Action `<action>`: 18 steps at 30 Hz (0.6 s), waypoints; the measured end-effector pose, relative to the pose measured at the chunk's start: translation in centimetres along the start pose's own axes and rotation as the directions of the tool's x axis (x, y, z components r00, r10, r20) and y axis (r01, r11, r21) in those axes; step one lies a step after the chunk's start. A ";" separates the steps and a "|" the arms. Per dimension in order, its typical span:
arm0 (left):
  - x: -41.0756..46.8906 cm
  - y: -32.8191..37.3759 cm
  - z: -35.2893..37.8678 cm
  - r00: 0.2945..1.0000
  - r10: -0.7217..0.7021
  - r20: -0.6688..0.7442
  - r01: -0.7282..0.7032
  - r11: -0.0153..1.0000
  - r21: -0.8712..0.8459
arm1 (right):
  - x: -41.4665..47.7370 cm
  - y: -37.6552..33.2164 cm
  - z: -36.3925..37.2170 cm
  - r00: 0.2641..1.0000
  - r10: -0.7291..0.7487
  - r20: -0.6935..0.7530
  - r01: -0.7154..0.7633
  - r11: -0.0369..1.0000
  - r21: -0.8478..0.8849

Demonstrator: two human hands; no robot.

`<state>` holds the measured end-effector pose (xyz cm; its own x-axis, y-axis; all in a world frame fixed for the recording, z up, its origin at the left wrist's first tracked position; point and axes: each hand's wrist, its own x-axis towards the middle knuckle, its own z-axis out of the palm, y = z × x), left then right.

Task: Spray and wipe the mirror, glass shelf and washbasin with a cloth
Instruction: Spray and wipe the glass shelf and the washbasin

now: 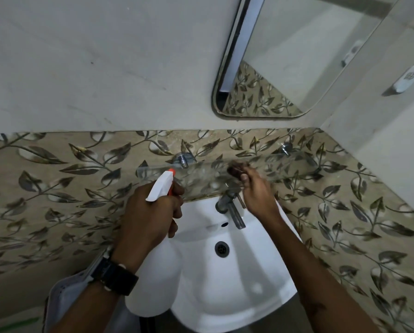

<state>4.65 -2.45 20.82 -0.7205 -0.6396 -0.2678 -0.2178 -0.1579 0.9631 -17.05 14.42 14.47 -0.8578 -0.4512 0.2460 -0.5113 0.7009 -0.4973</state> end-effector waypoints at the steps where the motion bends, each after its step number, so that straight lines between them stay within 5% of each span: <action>1: 0.0 -0.1 -0.1 1.000 -0.003 -0.006 0.003 1.000 -0.006 | 0.7 0.4 -0.3 0.997 0.074 -0.020 -0.075 0.997 -0.015; 4: 0.1 -0.3 -0.5 1.000 -0.015 -0.008 0.015 1.000 -0.013 | 3.8 0.2 0.2 0.978 0.204 -0.038 -0.207 0.976 -0.074; 10: 0.9 -0.4 -1.4 0.999 -0.016 -0.035 0.015 1.000 -0.025 | 0.0 -0.6 1.6 0.985 -0.163 0.059 0.167 0.983 -0.078; 15: 0.6 -0.4 -2.2 0.999 0.000 -0.052 -0.003 0.999 -0.052 | 3.2 -1.6 1.2 0.990 0.140 0.000 -0.139 0.984 -0.107; 18: 0.4 -0.2 -1.9 0.999 0.015 -0.046 -0.017 0.998 -0.057 | 1.6 -3.6 2.2 0.997 -0.053 0.050 0.056 0.996 -0.070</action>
<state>5.62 -4.09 20.54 -0.6927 -0.6757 -0.2522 -0.1672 -0.1896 0.9675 -16.50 9.97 14.83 -0.8261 -0.5145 0.2299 -0.5610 0.7116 -0.4230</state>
